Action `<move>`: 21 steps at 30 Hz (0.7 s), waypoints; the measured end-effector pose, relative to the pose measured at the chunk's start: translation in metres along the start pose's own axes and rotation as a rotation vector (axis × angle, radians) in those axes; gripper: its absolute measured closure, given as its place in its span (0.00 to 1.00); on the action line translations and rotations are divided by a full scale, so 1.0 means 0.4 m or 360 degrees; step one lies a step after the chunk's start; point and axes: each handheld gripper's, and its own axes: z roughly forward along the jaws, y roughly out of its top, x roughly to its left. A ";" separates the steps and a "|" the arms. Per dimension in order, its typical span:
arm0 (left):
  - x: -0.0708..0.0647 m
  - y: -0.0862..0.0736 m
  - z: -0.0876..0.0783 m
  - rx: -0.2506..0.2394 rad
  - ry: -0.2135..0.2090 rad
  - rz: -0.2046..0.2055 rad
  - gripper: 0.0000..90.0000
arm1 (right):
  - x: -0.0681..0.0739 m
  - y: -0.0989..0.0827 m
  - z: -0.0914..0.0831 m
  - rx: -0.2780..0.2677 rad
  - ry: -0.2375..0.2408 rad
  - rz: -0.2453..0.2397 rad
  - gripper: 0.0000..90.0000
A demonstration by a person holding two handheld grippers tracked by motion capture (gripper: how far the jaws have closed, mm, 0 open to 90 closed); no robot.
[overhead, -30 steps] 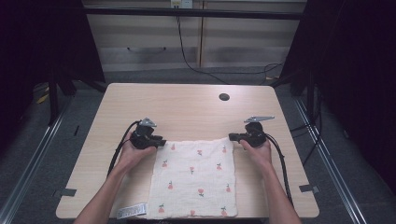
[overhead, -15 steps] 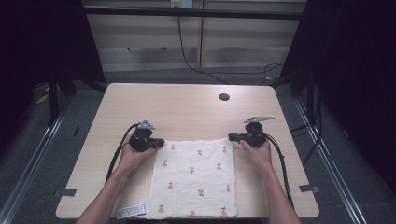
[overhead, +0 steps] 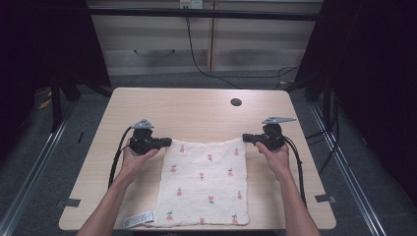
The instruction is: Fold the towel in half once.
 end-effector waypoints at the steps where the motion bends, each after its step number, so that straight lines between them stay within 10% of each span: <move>1: 0.000 0.000 0.000 0.0000 0.0000 0.0000 0.96 | 0.000 0.000 0.000 0.0000 0.0000 0.0000 0.99; 21: -0.029 0.140 -0.087 -0.0162 0.0052 0.0090 0.96 | 0.020 0.129 -0.081 -0.0235 0.0038 -0.0052 0.99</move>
